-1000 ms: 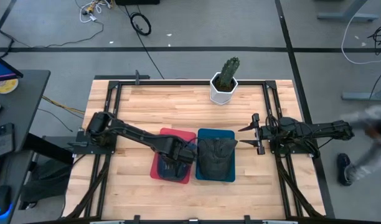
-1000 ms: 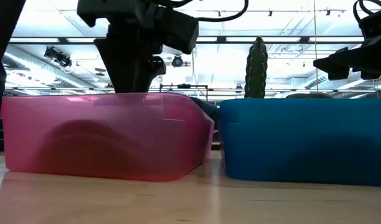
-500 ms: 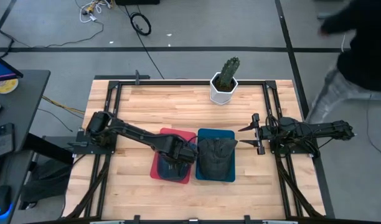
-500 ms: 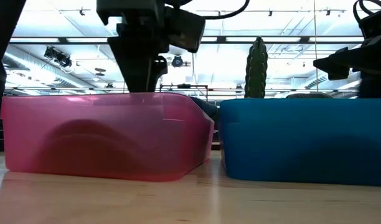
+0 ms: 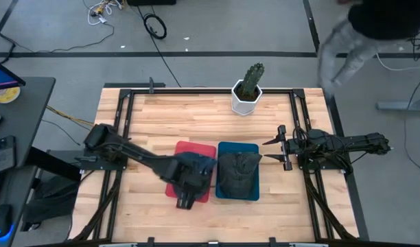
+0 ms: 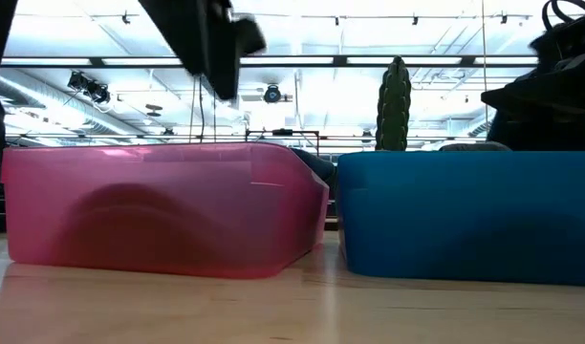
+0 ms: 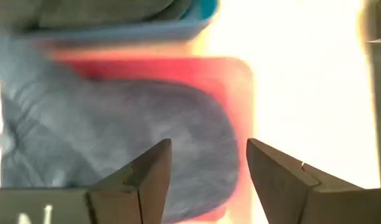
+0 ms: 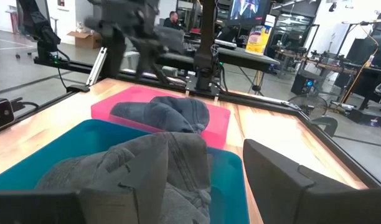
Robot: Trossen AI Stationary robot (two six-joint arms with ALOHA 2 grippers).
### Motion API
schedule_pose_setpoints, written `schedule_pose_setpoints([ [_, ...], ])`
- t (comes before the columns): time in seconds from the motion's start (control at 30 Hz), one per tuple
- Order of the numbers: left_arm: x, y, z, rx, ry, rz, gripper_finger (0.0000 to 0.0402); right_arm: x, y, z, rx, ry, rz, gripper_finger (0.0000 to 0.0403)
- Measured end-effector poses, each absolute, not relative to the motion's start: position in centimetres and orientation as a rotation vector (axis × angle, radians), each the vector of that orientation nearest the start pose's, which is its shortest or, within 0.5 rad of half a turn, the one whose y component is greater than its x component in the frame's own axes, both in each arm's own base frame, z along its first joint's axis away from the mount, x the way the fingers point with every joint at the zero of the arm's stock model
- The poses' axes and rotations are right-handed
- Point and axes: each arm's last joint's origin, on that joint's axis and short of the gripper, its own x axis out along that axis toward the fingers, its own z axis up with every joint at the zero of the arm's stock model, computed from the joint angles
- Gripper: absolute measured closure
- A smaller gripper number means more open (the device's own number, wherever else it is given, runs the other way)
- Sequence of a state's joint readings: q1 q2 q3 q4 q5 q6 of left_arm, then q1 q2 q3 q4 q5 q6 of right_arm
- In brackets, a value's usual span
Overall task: Pick & Place hat
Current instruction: Return to Home Position
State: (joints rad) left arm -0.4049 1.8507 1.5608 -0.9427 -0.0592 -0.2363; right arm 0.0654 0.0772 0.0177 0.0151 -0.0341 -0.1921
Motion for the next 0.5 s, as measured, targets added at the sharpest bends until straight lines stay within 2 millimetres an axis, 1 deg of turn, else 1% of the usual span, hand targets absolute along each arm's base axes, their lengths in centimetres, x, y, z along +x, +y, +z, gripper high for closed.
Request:
schedule_pose_setpoints([
  [0.13, 33.3, -16.7, 27.6, 0.117, 1.110, -0.229, 0.0190, 10.1, 0.8, 16.5, -0.193, 0.035, 0.103, 0.0191],
  [0.2, 32.6, -17.5, 28.3, 0.148, 1.076, -0.250, 0.0190, 10.1, 0.8, 16.5, -0.193, 0.035, 0.103, 0.0191],
  [0.33, 31.1, -19.0, 28.5, 0.262, 1.002, -0.256, 0.0190, 10.1, 0.8, 16.5, -0.193, 0.034, 0.103, 0.0191],
  [0.4, 30.2, -19.0, 28.5, 0.278, 0.946, -0.270, 0.0191, 10.1, 0.8, 16.5, -0.193, 0.034, 0.103, 0.0191],
  [0.5, 28.6, -17.7, 27.9, 0.250, 0.924, -0.298, 0.0190, 10.1, 0.8, 16.5, -0.193, 0.034, 0.103, 0.0191],
])
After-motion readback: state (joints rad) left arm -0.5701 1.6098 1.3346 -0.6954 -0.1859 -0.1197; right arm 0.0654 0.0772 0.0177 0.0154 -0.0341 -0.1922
